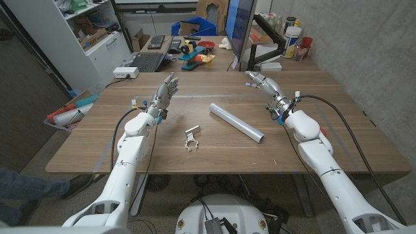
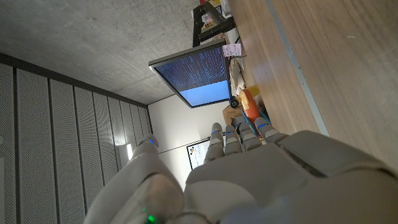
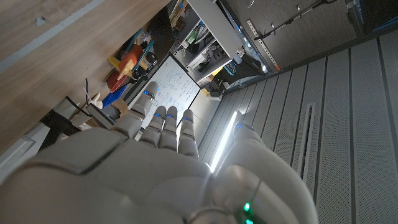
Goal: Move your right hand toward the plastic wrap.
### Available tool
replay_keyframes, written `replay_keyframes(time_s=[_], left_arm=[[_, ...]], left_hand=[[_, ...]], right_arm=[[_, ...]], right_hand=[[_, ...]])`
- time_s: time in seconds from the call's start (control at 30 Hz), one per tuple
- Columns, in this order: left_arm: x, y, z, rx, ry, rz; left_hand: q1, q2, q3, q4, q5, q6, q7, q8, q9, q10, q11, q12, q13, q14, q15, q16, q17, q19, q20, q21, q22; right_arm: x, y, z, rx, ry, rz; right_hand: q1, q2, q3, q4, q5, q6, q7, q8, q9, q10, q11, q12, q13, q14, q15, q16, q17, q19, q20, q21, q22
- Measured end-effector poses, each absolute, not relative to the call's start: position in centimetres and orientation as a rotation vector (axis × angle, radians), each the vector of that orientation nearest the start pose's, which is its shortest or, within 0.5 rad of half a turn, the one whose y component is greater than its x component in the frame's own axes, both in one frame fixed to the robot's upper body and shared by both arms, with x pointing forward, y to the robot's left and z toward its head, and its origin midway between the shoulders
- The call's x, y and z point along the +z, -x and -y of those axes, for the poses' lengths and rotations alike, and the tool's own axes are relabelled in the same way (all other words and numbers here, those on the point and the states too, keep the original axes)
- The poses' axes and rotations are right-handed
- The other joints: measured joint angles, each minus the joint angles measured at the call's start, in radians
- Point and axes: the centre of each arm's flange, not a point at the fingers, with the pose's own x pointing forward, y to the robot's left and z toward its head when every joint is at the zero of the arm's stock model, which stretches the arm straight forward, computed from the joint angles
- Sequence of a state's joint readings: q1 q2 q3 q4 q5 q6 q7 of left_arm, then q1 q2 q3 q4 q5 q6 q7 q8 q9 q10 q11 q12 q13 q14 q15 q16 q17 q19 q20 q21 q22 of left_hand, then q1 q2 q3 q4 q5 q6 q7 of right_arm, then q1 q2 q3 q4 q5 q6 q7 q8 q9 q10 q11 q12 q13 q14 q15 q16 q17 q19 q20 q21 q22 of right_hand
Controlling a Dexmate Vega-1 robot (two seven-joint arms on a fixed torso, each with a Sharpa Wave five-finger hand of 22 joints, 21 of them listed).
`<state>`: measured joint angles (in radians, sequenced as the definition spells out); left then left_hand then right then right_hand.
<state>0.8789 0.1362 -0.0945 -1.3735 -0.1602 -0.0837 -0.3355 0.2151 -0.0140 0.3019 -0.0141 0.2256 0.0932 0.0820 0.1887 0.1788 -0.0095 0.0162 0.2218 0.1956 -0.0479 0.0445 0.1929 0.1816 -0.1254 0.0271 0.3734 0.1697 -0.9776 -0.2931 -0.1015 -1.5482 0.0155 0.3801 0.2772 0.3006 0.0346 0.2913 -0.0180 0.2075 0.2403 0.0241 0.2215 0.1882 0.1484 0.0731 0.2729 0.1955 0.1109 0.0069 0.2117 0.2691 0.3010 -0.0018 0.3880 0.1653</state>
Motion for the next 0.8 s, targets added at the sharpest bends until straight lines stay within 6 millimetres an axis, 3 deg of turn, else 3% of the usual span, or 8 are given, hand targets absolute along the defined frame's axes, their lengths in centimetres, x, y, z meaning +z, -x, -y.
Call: replay_keyframes(time_s=[0.8], left_arm=[[-0.3,-64.8,-29.4,-0.226,-0.037,0.601]], left_hand=[[0.0,0.0,0.0,0.0,0.0,0.0,0.0,0.0,0.0,0.0,0.0,-0.004,0.002,0.0,0.0,0.0,0.0,0.004,0.004,-0.008,0.0]], right_arm=[[1.3,-57.4,21.5,0.324,0.51,0.903]], right_hand=[[-0.007,0.007,0.004,-0.004,0.0,0.012,-0.005,0.0,0.0,0.003,-0.003,-0.01,0.0,0.005,-0.005,0.0,-0.009,0.004,0.004,-0.015,0.0]])
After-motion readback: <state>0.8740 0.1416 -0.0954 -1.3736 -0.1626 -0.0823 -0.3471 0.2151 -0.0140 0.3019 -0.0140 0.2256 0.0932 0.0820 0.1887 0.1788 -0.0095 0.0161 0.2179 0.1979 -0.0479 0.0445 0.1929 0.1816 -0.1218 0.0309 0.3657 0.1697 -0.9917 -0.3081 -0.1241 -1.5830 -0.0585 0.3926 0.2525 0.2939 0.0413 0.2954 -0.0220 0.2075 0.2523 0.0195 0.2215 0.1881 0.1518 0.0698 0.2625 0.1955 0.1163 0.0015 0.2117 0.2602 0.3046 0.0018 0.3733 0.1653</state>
